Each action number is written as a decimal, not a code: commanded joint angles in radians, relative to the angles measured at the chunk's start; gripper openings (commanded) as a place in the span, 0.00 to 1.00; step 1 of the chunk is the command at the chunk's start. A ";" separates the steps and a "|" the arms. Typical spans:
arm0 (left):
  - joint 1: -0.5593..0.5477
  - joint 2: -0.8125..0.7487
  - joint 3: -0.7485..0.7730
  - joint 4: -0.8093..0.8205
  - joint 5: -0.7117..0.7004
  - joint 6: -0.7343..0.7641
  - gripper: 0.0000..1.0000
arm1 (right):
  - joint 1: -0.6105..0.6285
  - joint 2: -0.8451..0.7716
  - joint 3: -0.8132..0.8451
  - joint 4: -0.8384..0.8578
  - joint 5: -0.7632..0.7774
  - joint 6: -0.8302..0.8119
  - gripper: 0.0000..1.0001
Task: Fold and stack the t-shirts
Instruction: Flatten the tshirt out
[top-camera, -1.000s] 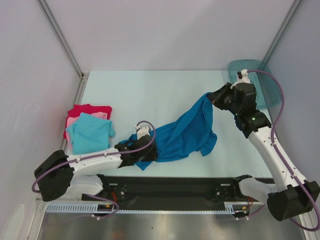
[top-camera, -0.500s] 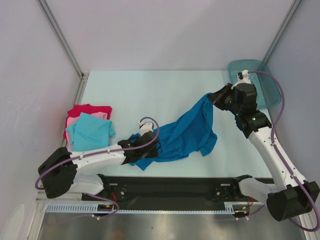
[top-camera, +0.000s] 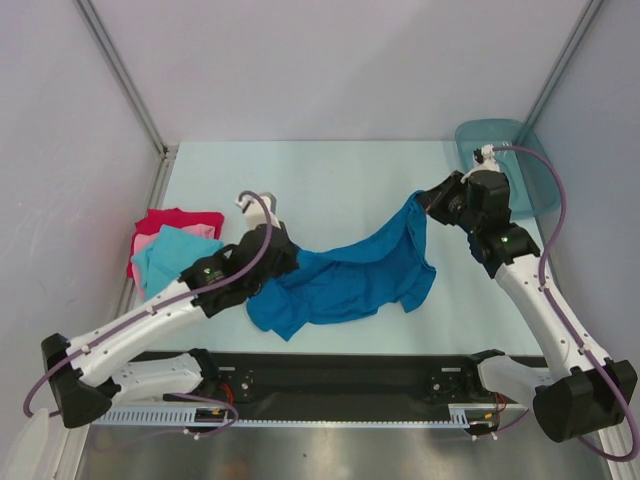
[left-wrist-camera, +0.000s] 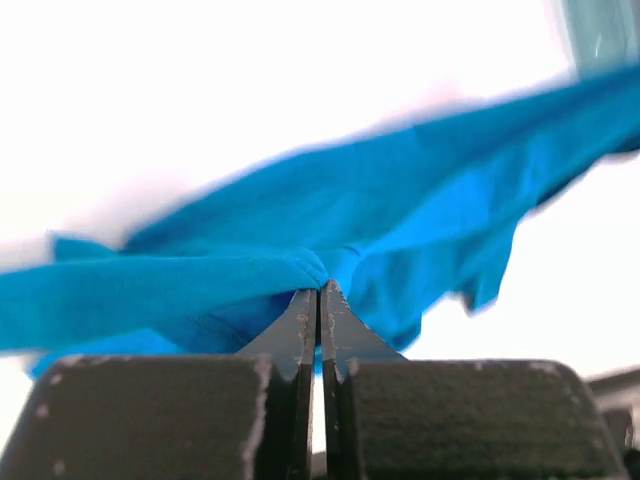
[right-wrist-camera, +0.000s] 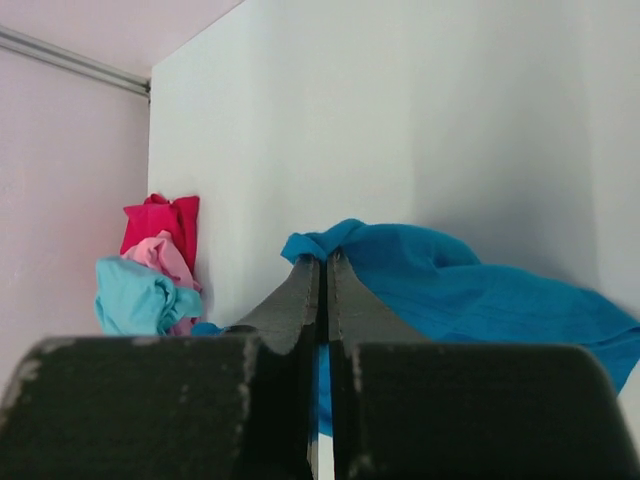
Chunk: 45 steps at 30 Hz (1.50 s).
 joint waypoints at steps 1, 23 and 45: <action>0.063 -0.040 0.122 -0.080 -0.118 0.092 0.00 | -0.009 -0.032 0.051 0.016 0.045 -0.031 0.00; 0.085 -0.501 0.307 -0.158 -0.170 0.227 0.00 | -0.015 -0.390 0.215 -0.231 0.025 -0.030 0.00; 0.230 -0.652 0.494 0.012 0.402 0.450 0.00 | 0.029 -0.602 0.473 -0.263 -0.004 -0.102 0.00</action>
